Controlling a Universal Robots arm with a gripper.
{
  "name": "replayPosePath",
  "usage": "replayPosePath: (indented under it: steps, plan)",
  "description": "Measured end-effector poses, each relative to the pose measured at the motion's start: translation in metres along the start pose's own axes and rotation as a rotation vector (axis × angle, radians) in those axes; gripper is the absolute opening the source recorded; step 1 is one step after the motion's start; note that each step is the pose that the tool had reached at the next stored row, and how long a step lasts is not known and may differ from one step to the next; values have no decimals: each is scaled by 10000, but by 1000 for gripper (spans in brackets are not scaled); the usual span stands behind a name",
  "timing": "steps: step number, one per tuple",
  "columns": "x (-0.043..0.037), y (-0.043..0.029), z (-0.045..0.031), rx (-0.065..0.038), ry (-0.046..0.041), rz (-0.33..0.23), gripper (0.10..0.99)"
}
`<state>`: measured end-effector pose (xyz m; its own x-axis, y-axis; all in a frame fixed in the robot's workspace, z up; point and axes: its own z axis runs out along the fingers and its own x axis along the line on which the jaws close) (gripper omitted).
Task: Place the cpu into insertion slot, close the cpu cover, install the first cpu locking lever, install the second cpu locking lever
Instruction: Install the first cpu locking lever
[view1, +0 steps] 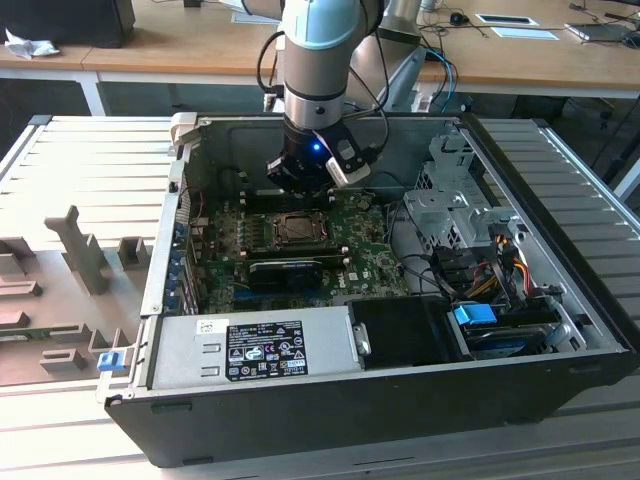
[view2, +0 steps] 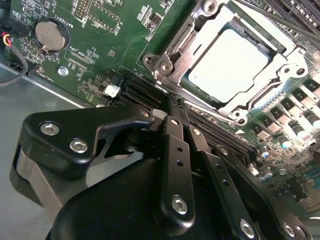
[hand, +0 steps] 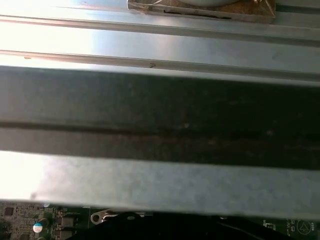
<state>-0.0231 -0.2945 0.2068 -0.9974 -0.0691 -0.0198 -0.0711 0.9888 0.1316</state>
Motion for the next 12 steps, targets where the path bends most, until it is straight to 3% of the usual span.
replayPosePath:
  steps: [6,12]
  plan:
    - [-19,-3,15,32,2,1,106]
    - [-25,-7,45,132,8,-3,106]
